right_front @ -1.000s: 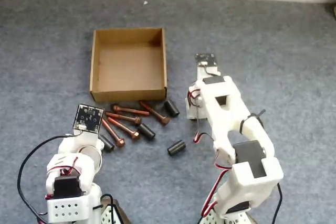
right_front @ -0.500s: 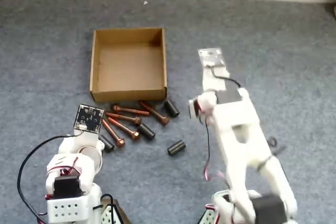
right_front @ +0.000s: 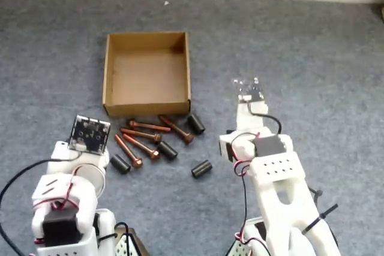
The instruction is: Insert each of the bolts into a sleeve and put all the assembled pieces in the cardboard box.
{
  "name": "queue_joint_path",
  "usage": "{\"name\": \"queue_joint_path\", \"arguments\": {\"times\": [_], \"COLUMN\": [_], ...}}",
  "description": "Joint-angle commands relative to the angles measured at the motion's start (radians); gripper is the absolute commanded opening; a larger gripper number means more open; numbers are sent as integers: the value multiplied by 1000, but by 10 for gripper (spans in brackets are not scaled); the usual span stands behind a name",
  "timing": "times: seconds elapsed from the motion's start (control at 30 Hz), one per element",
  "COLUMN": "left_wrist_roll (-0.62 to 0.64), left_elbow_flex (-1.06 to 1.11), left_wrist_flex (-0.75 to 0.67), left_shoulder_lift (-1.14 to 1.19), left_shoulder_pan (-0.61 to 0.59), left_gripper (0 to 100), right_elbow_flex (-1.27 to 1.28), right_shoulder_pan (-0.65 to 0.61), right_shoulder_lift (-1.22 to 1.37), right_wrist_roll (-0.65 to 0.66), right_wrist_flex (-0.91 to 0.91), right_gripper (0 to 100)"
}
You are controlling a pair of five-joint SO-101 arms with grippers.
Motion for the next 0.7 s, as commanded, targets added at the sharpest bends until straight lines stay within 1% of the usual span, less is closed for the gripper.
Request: {"name": "queue_joint_path", "arguments": {"times": [0.0,0.13,0.2,0.33,0.47,0.63,0.67], "left_wrist_roll": [-11,-12,8,149,244,328,336], "left_elbow_flex": [-191,-329,-394,-469,-492,-495,-496], "left_wrist_flex": [28,66,77,84,84,84,84], "left_shoulder_lift": [285,550,662,831,924,966,972], "left_shoulder_pan": [15,74,91,105,97,18,2], "left_gripper": [118,118,118,121,123,127,140], "right_elbow_flex": [38,90,101,102,102,102,102], "right_shoulder_pan": [7,7,15,82,105,104,104], "right_shoulder_lift": [-35,-35,-35,-35,-35,-35,-35], "right_wrist_roll": [2,2,2,0,0,0,0], "right_wrist_flex": [-101,-162,-173,-176,-177,-177,-177], "right_gripper": [5,5,5,5,5,5,5]}}
